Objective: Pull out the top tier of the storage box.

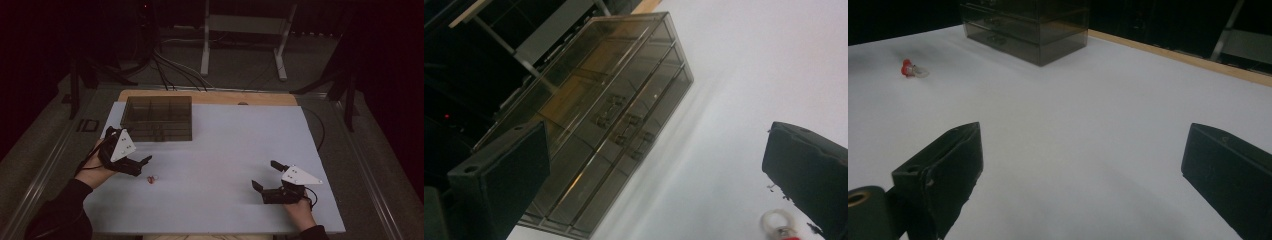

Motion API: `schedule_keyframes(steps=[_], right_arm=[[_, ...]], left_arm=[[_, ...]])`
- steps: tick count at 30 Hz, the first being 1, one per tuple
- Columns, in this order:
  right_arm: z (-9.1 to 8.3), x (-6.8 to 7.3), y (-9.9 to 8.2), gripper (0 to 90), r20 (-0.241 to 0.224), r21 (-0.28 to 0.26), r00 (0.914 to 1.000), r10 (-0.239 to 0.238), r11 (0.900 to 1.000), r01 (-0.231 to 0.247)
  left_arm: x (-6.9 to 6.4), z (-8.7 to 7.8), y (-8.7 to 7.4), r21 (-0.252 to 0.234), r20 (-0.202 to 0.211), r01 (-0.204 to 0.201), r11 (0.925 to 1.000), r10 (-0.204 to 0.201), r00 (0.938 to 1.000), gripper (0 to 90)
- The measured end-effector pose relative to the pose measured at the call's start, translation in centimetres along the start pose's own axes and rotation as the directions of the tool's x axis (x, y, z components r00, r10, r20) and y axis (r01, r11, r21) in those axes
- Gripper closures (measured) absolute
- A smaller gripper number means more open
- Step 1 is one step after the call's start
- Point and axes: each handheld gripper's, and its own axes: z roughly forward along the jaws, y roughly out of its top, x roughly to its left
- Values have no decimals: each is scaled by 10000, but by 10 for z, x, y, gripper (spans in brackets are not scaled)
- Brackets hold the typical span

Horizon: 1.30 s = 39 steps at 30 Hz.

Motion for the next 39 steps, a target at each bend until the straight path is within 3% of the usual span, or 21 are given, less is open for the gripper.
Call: schedule_keyframes(steps=[8,14,18,25,29,33,36,38,39], right_arm=[[0,0,0,30,-16,-8,10000,17,10000,-17],[0,0,0,30,-15,7,10000,31,10000,-31],[1,0,0,30,-43,15,10000,21,10000,-21],[1,0,0,30,-41,14,10000,25,10000,-25],[0,0,0,30,-32,1,10000,29,10000,-29],[1,0,0,30,-43,52,10000,49,10000,-49],[1,0,0,30,-49,43,10000,19,10000,-19],[1,0,0,30,-42,55,10000,35,10000,-35],[1,0,0,30,-39,54,10000,52,10000,-52]], left_arm=[[-5,9,5,260,-167,-772,9967,777,9968,0],[-8,15,10,606,-244,-1426,9879,1443,9892,0],[-9,19,12,700,-141,-1601,9846,1614,9868,0],[-10,28,13,1206,-404,-2314,9654,2377,9705,0],[-12,33,12,1565,-578,-2427,9574,2542,9654,0],[-11,35,13,1770,-568,-2282,9574,2414,9688,0],[-10,38,13,2140,-780,-2087,9543,2296,9702,0],[-13,39,14,2429,-1299,-2190,9450,2554,9581,0],[-14,39,14,2472,-1260,-2305,9411,2671,9554,0]])
